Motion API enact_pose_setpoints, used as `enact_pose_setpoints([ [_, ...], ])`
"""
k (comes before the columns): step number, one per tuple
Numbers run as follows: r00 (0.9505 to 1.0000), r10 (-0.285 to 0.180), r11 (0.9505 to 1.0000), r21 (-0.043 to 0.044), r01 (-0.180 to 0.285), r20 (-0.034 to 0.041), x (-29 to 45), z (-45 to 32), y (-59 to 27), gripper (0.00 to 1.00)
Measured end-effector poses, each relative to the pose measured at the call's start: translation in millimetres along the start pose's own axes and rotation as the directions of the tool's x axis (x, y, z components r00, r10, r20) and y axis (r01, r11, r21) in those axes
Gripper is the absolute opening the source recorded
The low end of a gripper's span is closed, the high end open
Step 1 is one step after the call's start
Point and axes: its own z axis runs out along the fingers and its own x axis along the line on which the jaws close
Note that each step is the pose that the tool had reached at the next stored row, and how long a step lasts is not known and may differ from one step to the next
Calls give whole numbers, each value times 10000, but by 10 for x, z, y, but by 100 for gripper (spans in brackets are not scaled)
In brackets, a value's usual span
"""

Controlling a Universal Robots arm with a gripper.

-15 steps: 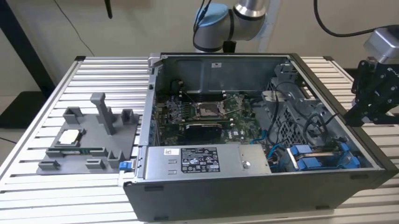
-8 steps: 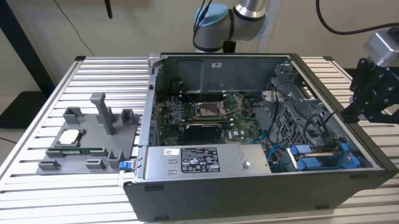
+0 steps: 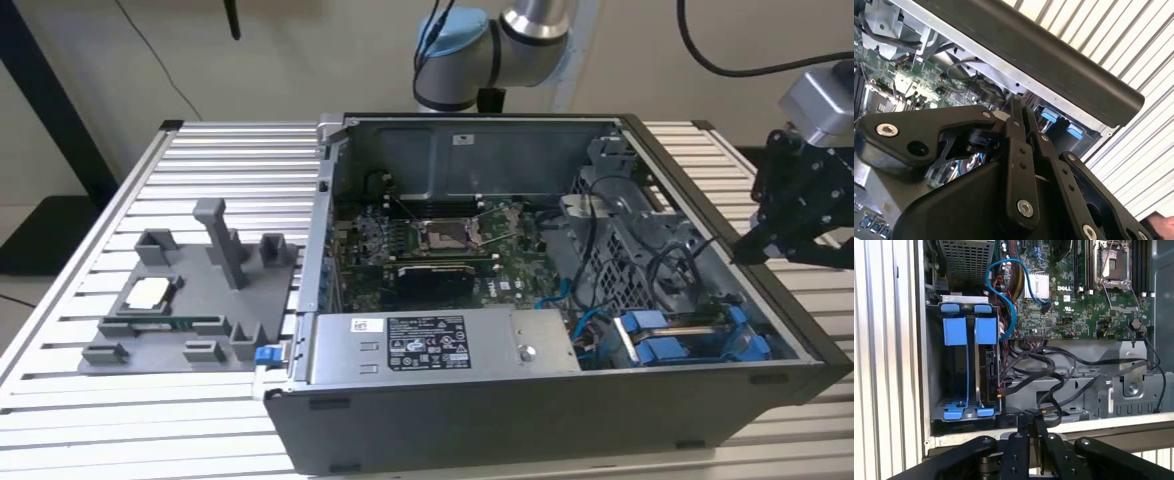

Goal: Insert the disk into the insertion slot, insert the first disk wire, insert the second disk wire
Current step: 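Insert the second disk wire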

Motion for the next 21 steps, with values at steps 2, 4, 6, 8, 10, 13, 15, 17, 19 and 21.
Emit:
enact_pose_setpoints([
  [2, 10000, -2, 10000, 7, 2, 0, 2, 1, 56, 16],
  [4, 10000, -10, 10000, 50, 10, 2, 8, 6, 207, 16],
  [6, 10000, -15, 10000, 70, 15, 2, 10, 7, 272, 16],
  [8, 10000, -17, 10000, 83, 17, 3, 11, 5, 334, 16],
  [10, 10000, -16, 10000, 90, 16, 1, 10, -11, 380, 16],
  [13, 10000, -18, 9999, 101, 18, 3, 6, -41, 447, 16],
  [15, 10000, -21, 9999, 115, 21, 4, 6, -55, 491, 16],
  [17, 10000, -24, 9999, 133, 24, 4, 7, -67, 535, 16],
  [19, 10000, -29, 9999, 157, 29, 6, 11, -72, 564, 16],
  [21, 10000, -31, 9999, 157, 31, 11, 11, -72, 564, 16],
])
